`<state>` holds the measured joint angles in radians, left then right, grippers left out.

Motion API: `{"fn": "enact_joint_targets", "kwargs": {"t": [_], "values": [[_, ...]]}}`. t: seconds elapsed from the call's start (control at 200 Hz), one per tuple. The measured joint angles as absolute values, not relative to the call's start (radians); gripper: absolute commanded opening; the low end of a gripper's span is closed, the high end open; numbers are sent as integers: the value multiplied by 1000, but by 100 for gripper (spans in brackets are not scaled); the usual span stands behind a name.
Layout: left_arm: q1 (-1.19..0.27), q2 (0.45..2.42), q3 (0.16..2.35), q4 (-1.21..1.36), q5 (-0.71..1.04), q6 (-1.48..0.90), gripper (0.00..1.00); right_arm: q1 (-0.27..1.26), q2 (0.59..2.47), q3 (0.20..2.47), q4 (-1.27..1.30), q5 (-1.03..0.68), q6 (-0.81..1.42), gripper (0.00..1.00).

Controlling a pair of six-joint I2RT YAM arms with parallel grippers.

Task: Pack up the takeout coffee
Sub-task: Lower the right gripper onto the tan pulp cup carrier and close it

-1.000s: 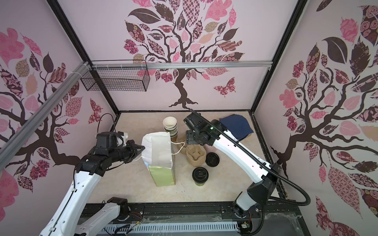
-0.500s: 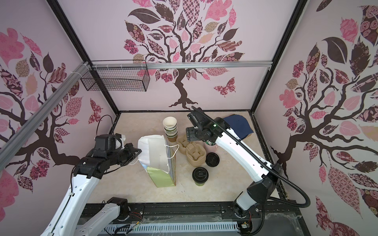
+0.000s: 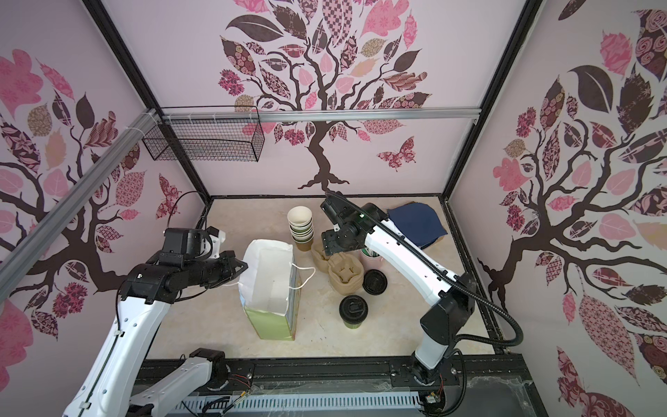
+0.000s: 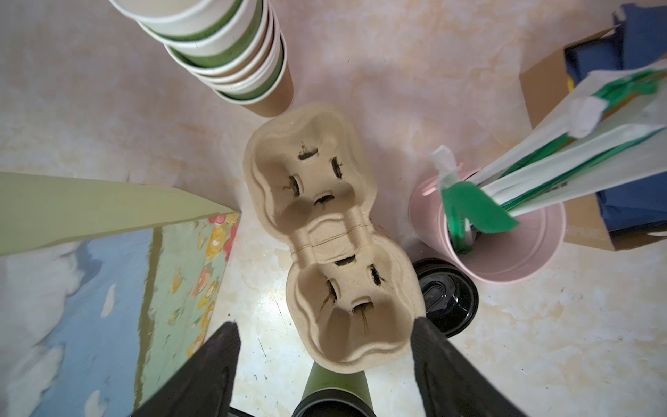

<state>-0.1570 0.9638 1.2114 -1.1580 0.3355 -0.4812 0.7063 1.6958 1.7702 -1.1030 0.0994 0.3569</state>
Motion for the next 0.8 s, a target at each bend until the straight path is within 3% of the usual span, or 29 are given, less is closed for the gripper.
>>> {"fn": "enact_joint_targets", "kwargs": {"t": [0.04, 0.195, 0.275, 0.435, 0.8], "values": [[-157, 958, 1211, -1172, 332, -467, 0, 706, 1702, 1763, -1108, 91, 347, 78], [-157, 926, 1209, -1201, 318, -448, 26, 706, 1730, 1756, -1118, 70, 296, 78], [-157, 910, 1207, -1209, 305, -440, 32, 706, 1750, 1756, -1119, 67, 270, 78], [-157, 891, 1207, -1214, 290, -442, 32, 706, 1782, 1756, -1121, 67, 233, 77], [-157, 883, 1201, -1202, 329, -441, 24, 706, 1846, 1767, -1139, 102, 216, 75]]}}
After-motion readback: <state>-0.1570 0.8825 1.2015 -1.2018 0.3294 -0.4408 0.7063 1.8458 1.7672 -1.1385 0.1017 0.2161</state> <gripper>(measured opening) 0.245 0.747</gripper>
